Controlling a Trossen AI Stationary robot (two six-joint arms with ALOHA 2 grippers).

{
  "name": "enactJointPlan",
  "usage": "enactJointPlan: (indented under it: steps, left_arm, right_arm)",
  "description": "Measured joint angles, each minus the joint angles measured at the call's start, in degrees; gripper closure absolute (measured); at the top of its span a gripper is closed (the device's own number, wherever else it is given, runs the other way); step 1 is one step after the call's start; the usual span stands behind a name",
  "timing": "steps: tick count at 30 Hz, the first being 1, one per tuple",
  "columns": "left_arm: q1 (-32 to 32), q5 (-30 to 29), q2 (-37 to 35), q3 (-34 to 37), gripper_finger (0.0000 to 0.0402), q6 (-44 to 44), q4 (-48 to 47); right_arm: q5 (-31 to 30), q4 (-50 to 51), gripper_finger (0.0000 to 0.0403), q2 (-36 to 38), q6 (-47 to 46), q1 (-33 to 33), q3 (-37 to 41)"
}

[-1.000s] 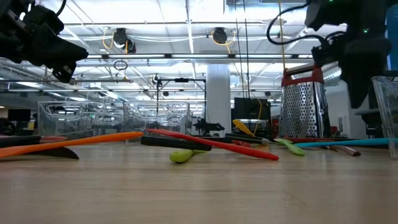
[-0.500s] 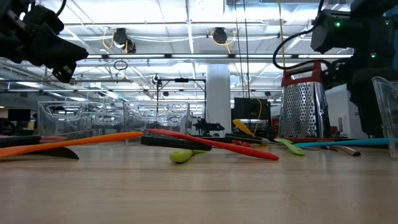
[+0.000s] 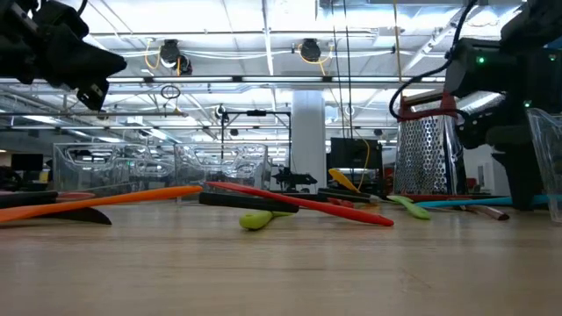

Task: Pick & Place Kitchen Items
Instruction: Put the blue spatula into the left transparent bin

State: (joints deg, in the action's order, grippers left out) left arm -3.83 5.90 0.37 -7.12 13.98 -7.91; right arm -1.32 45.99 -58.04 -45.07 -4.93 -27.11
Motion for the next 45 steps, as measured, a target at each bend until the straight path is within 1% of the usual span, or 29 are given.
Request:
enactJointPlan:
  steps: [3,6,14,19,22,24,29,35,38,41,45]
  left_arm:
    - [0.01,0.01,0.00,-0.01,0.0364,-0.01,1.86]
    - [0.01,0.01,-0.01,0.01,0.0364,0.03,3.20]
    - [0.00,0.02,-0.01,0.01,0.0364,1.61,8.93]
    - [0.00,-0.01,-0.01,0.01,0.0364,5.44,12.24]
    - [-0.01,-0.03,-0.01,0.01,0.0364,8.49,14.29]
    - [0.00,-0.05,-0.01,0.01,0.0364,10.17,16.21]
    - [0.01,-0.66,-0.01,0.01,0.0364,10.07,18.14]
    - [0.01,-1.72,-0.01,0.01,0.0364,9.97,18.42]
    - [0.01,-1.96,-0.01,0.01,0.0364,10.15,18.56]
    - [0.01,-2.08,-0.01,0.01,0.0364,10.19,18.56]
    - [0.00,-4.54,-0.01,0.01,0.0364,10.93,18.62]
  right_arm:
    - [-0.31,-2.03,0.0225,0.11,-3.18,0.02,1.67]
    - [-0.77,-2.11,0.0251,0.18,-7.70,0.02,2.88]
    - [-1.60,-1.66,0.0353,0.13,-10.11,0.00,3.08]
    - [-1.68,-1.55,0.0355,0.54,-12.25,0.02,2.91]
    - [-1.59,0.11,0.0355,0.56,-12.97,0.00,1.26]
    - [-0.44,1.43,0.0355,0.53,-12.97,0.02,-0.25]
    - [2.31,1.69,0.0355,0.66,-12.76,0.05,-5.12]
    - [3.13,4.84,0.0355,0.76,-12.77,0.13,-11.63]
    - [2.66,7.63,0.0355,0.70,-12.76,0.15,-14.91]
    - [-0.03,9.48,0.0355,0.74,-12.77,0.15,-18.17]
    - [-3.39,8.13,0.0355,0.74,-12.55,0.14,-22.05]
